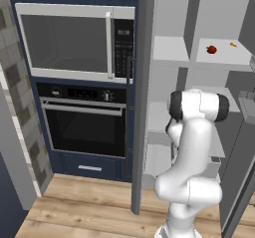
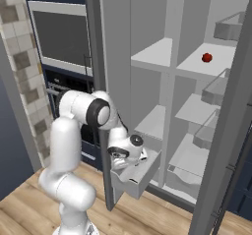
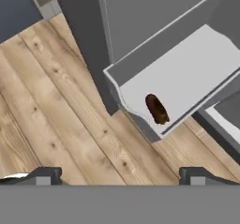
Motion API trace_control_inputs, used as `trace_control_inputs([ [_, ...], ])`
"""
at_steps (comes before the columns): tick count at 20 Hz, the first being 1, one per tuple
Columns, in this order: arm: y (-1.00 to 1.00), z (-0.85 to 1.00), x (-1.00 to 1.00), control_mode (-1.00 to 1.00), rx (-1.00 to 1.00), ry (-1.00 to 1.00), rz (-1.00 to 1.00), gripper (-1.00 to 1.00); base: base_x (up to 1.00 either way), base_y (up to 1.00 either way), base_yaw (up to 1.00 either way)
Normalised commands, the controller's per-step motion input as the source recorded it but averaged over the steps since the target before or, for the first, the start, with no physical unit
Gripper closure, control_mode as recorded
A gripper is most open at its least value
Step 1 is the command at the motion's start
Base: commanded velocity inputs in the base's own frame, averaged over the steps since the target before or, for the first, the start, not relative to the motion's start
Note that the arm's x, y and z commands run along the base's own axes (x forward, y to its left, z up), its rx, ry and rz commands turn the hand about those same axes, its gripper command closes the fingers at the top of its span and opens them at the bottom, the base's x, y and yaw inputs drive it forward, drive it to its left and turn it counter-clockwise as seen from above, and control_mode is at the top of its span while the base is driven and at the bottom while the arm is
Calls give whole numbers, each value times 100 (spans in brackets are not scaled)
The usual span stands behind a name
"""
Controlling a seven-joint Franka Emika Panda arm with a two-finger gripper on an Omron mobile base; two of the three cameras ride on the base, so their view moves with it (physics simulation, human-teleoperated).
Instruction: Take the sweet potato and bell pepper from the fridge shelf and place them in the freezer drawer to begin freezing them.
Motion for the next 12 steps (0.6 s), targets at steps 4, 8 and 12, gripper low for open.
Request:
trace_control_inputs([
  [4, -9, 100, -39, -100, 0, -6, -13, -100, 0, 0, 0],
  [8, -20, 100, -1, -100, 0, 0, -8, -100, 0, 0, 0],
  [12, -44, 100, 8, -100, 3, 2, -4, -100, 0, 0, 0],
])
